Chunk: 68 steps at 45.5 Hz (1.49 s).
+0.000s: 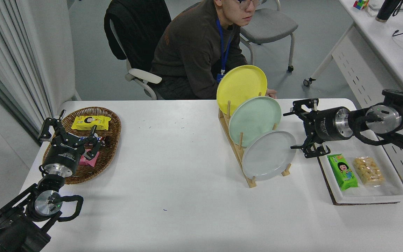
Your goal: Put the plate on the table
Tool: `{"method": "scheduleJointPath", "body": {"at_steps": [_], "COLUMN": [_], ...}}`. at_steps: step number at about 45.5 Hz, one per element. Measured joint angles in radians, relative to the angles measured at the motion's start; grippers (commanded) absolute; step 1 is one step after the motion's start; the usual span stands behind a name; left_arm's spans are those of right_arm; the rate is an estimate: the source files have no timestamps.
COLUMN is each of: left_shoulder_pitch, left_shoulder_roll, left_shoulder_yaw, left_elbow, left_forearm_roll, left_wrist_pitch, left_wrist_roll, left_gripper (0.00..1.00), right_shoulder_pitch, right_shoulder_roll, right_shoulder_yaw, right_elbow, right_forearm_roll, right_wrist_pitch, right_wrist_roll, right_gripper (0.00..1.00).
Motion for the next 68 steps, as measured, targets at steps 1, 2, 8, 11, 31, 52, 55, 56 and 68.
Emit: {"method": "scheduleJointPath", "body": {"at_steps": [1, 2, 8, 11, 31, 52, 55, 56, 68], "left_shoulder_pitch": [0.000, 0.000, 0.000, 0.000, 0.000, 0.000, 0.000, 0.000, 0.000], "left_shoulder_roll": [0.000, 0.000, 0.000, 0.000, 0.000, 0.000, 0.000, 0.000, 0.000], "left_shoulder_yaw": [0.000, 0.000, 0.000, 0.000, 0.000, 0.000, 0.000, 0.000, 0.000], "left_elbow": [0.000, 0.000, 0.000, 0.000, 0.000, 0.000, 0.000, 0.000, 0.000], "left_forearm_roll": [0.000, 0.000, 0.000, 0.000, 0.000, 0.000, 0.000, 0.000, 0.000], "left_wrist_pitch": [0.000, 0.000, 0.000, 0.000, 0.000, 0.000, 0.000, 0.000, 0.000], "left_wrist_roll": [0.000, 0.000, 0.000, 0.000, 0.000, 0.000, 0.000, 0.000, 0.000], "left_gripper": [0.98, 0.98, 0.98, 0.98, 0.98, 0.98, 0.98, 0.98, 0.98], "right_shoulder_pitch": [0.000, 0.000, -0.001, -0.002, -0.100, -0.233, -0.242, -0.243, -0.270], "right_shoulder_roll": [0.005, 0.011, 0.031, 0.039, 0.070, 0.057, 0.051, 0.050, 0.042], "right_shoulder_yaw": [0.000, 0.000, -0.004, -0.005, 0.144, 0.378, 0.391, 0.394, 0.441], "right_elbow": [-0.001, -0.004, -0.012, -0.014, -0.020, -0.017, -0.018, -0.018, -0.019], "right_forearm_roll": [0.004, 0.012, 0.048, 0.064, 0.002, -0.137, -0.139, -0.140, -0.148], "right_wrist_pitch": [0.000, -0.001, -0.010, -0.019, -0.061, -0.067, -0.069, -0.069, -0.098], "right_wrist_roll": [0.000, -0.001, -0.002, -0.002, 0.005, 0.009, 0.009, 0.009, 0.010], "right_gripper": [1.00, 1.00, 1.00, 1.00, 1.00, 0.99, 0.98, 0.97, 0.90]}}
